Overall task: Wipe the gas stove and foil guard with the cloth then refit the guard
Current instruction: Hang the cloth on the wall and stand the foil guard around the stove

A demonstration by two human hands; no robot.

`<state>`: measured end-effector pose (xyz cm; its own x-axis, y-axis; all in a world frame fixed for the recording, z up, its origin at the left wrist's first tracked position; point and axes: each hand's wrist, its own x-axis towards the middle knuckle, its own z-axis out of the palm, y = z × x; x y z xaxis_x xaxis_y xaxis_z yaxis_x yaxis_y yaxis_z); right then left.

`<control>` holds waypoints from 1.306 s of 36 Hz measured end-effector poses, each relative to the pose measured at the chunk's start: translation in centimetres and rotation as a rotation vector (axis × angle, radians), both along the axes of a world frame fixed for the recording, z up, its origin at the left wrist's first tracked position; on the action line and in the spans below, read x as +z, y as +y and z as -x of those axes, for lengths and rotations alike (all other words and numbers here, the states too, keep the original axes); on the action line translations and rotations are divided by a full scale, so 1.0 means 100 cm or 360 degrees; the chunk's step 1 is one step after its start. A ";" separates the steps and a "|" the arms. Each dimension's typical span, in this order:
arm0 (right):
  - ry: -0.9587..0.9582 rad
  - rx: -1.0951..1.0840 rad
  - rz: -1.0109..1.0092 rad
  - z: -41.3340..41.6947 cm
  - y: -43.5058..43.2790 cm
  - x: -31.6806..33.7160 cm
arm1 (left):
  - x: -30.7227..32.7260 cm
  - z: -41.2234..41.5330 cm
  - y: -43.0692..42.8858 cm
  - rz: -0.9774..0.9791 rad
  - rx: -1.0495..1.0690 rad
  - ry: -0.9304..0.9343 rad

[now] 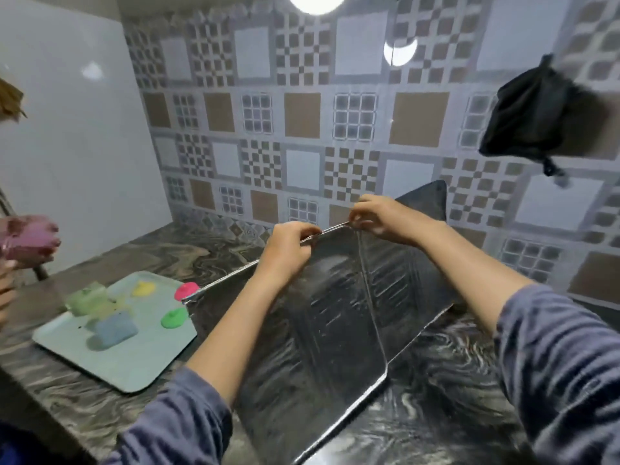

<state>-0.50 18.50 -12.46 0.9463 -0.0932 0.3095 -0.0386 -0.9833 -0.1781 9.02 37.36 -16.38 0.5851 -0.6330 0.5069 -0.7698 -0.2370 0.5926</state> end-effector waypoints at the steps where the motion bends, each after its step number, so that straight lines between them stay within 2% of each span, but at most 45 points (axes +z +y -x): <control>1: 0.0003 -0.0050 -0.0009 0.006 -0.003 0.003 | 0.003 -0.001 0.000 -0.0014 -0.0026 0.0001; 5: -0.0003 -0.0263 -0.0059 0.025 -0.021 -0.001 | 0.006 -0.001 -0.003 -0.0051 -0.0118 -0.0079; 10: -0.0202 -0.0374 -0.0275 0.041 -0.024 -0.018 | -0.005 0.006 -0.012 -0.0081 -0.0032 -0.0465; 16: -0.0373 -0.0443 -0.0258 0.049 -0.026 -0.027 | -0.026 0.013 -0.018 0.0006 0.0019 -0.0970; 22: -0.0505 -0.0505 -0.0157 0.057 -0.028 -0.020 | -0.038 0.024 -0.016 0.0056 -0.0075 -0.1142; 28: -0.0771 -0.0515 -0.0029 0.065 -0.041 -0.006 | -0.026 0.047 -0.018 0.0328 -0.0133 -0.0924; 35: -0.0971 -0.0659 -0.0050 0.078 -0.066 0.001 | -0.021 0.051 -0.015 0.0299 -0.0080 -0.0417; 40: -0.1003 -0.0696 -0.0119 0.090 -0.076 -0.004 | -0.021 0.047 -0.009 0.0195 0.0155 -0.0248; 43: -0.1026 -0.0712 -0.0169 0.095 -0.079 -0.009 | -0.019 0.041 -0.006 0.0104 0.0316 0.0003; 47: -0.1016 -0.0705 -0.0238 0.099 -0.091 -0.015 | -0.014 0.033 -0.007 0.0174 0.0412 0.0358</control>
